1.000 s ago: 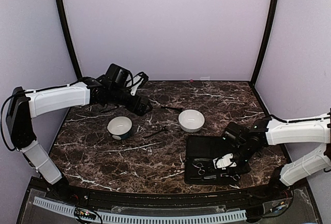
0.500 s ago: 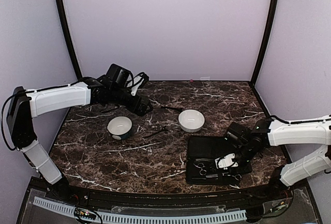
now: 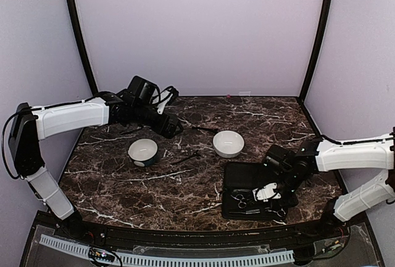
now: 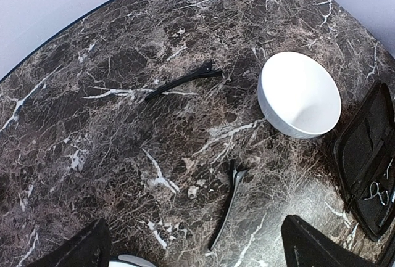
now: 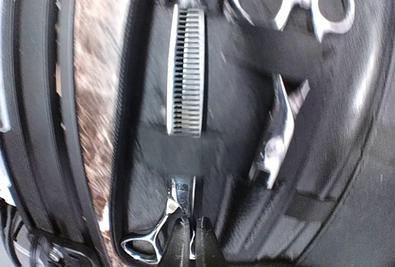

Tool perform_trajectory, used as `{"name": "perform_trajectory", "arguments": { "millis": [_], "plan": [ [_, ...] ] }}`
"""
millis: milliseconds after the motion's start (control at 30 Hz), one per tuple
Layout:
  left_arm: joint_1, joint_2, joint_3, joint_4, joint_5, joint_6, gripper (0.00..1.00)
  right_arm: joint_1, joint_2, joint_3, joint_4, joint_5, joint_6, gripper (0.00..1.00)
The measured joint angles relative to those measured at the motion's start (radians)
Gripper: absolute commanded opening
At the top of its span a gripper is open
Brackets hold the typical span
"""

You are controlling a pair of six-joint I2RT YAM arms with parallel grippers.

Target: Sort the hair-cutting tools

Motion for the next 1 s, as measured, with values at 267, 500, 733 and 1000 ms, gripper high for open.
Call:
{"name": "perform_trajectory", "arguments": {
  "millis": [267,500,733,1000],
  "plan": [
    [-0.005,0.003,0.001,-0.003,0.000,0.001,0.99,0.039,0.087,0.025,0.027,-0.055,0.026,0.00],
    [-0.007,0.003,0.001,-0.003,0.000,0.002,0.99,0.040,0.142,0.060,0.054,-0.096,0.037,0.00],
    [-0.011,0.004,0.001,-0.003,0.000,0.003,0.99,0.046,0.192,0.095,0.042,-0.114,0.038,0.00],
    [-0.015,0.013,0.001,-0.003,0.000,0.003,0.99,0.047,0.211,0.111,0.032,-0.126,0.044,0.09]
  ]
}}
